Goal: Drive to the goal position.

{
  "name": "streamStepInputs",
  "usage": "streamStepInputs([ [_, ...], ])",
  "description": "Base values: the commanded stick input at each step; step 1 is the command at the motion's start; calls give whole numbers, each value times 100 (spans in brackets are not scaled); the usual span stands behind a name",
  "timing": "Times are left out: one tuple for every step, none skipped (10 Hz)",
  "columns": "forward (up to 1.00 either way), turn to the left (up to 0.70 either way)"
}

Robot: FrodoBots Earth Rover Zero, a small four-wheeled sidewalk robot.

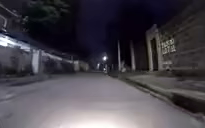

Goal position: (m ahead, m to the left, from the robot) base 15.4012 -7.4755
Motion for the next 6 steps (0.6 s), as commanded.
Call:
streamStepInputs([
  [50, 0],
  [50, 0],
  [50, -7],
  [50, -49],
  [50, -50],
  [50, -50],
])
